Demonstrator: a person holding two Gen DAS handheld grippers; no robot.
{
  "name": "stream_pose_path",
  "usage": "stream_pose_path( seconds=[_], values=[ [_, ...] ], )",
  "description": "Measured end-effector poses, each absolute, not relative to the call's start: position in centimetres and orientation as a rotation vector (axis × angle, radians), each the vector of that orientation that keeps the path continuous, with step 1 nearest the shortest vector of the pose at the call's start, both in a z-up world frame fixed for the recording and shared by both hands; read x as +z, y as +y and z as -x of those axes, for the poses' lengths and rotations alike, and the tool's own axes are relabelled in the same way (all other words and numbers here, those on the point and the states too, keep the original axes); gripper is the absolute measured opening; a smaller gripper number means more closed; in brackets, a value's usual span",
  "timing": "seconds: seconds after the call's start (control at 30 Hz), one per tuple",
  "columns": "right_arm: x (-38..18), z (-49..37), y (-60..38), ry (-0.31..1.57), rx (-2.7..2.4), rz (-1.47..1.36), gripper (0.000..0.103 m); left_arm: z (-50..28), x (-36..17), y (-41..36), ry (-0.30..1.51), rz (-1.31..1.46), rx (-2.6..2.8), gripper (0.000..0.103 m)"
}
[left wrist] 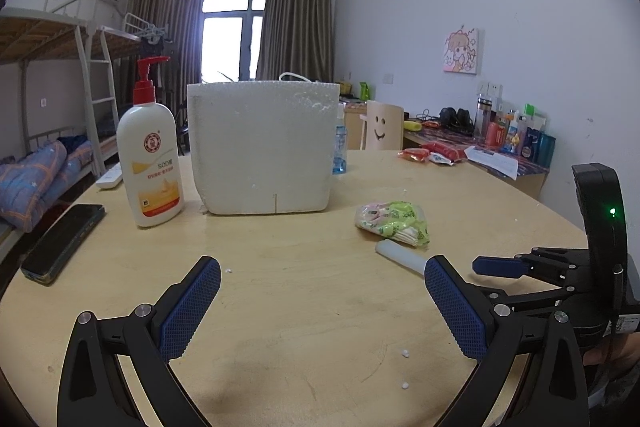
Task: Organize soft objects
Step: 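Reach the right gripper to the white foam strip and grasp it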
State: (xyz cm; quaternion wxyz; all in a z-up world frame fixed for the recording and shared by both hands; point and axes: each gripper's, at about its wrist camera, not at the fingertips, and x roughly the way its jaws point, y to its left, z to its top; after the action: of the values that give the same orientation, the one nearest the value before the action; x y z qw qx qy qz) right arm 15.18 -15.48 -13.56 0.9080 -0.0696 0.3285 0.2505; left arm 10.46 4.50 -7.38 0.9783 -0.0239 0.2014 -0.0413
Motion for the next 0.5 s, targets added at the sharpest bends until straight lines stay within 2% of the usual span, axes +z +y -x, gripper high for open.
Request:
stream_pose_path(
  seconds=[0.13,0.3,0.4,0.5],
  values=[
    [-13.9,-15.7,-15.3,0.701,0.52,0.156,0.051,-10.8,-7.5,4.5,0.417,0.045,-0.082,0.102],
    [-14.2,-16.1,-14.8,0.734,0.545,0.173,0.034,-11.3,-7.4,4.4,0.43,0.05,-0.097,0.102],
    [-14.2,-16.1,-14.5,0.736,0.544,0.194,0.033,-11.8,-7.4,4.2,0.452,0.041,-0.115,0.102],
    [-14.2,-16.1,-14.2,0.737,0.539,0.22,0.025,-12.3,-7.1,3.9,0.464,0.033,-0.126,0.102]
  ],
)
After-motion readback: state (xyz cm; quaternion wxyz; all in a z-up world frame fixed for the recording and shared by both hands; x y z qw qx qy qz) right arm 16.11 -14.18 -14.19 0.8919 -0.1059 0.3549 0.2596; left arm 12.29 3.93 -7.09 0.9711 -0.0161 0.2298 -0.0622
